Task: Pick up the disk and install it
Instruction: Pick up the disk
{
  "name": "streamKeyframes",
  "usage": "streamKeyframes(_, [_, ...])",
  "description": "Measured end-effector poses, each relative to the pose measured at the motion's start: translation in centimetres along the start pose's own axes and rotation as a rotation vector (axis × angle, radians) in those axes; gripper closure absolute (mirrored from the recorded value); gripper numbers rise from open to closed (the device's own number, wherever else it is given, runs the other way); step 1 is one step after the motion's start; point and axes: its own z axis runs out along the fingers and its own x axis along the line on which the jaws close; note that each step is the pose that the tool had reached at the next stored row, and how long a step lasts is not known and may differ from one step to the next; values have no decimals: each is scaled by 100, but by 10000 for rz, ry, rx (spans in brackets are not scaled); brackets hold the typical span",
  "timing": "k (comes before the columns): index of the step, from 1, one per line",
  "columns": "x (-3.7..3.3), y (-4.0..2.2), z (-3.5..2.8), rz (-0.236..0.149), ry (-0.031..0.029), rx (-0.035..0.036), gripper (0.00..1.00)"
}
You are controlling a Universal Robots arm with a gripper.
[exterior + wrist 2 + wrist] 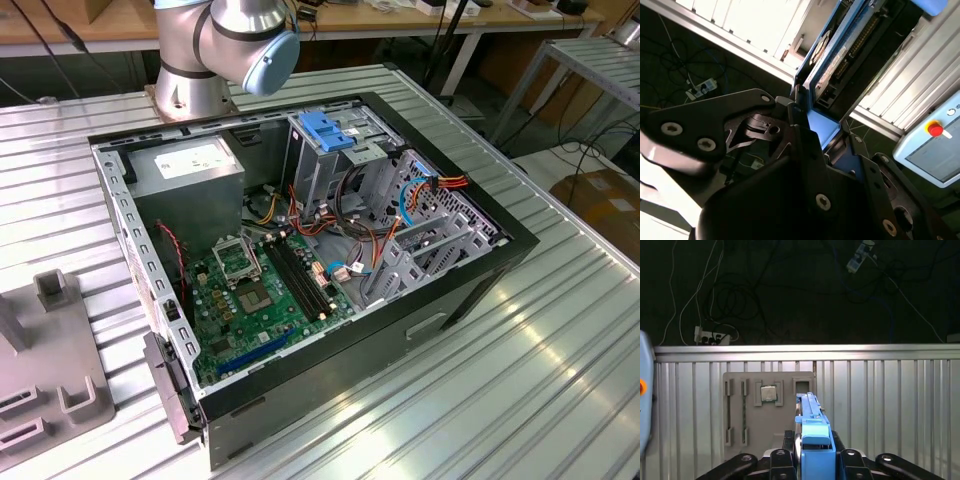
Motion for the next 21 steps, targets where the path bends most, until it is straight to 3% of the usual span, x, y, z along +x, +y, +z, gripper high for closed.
streamKeyframes(7, [0,-1,-101,0,0,-1,63])
streamKeyframes(21, [0,-2,-388,0,0,0,63])
